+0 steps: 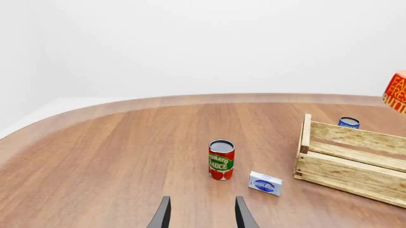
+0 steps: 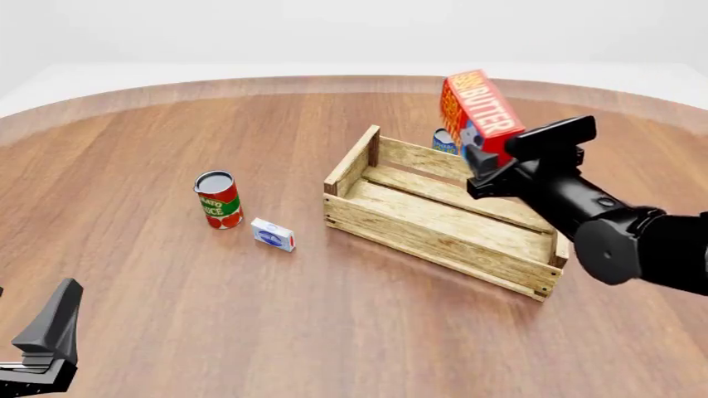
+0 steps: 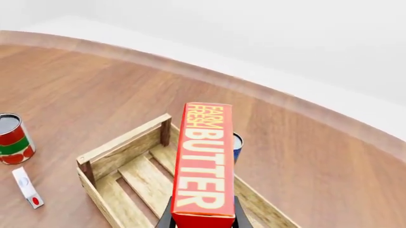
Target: Pick up the butter and put it in the tray.
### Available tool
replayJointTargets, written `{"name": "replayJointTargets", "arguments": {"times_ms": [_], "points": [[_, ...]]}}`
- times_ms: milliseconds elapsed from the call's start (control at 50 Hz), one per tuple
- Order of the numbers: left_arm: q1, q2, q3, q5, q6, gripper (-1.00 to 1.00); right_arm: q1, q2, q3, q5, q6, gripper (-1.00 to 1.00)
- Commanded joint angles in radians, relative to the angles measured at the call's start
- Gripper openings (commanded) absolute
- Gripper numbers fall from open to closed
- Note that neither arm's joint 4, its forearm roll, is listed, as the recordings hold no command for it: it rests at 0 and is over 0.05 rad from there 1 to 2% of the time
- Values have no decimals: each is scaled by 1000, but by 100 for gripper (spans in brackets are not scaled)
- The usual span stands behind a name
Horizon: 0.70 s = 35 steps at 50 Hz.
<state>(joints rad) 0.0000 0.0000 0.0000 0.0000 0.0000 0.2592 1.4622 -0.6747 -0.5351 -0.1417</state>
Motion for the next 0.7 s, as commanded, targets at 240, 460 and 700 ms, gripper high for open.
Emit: {"name": "replayJointTargets", "arguments": {"times_ms": [240,460,700], "points": [[0,0,0,0,0,100,19,118,-96,4,34,-100],[0,0,0,0,0,100,21,168,-133,17,37,-100],[0,0,0,0,0,100,20,215,-170,45,37,-100]]}}
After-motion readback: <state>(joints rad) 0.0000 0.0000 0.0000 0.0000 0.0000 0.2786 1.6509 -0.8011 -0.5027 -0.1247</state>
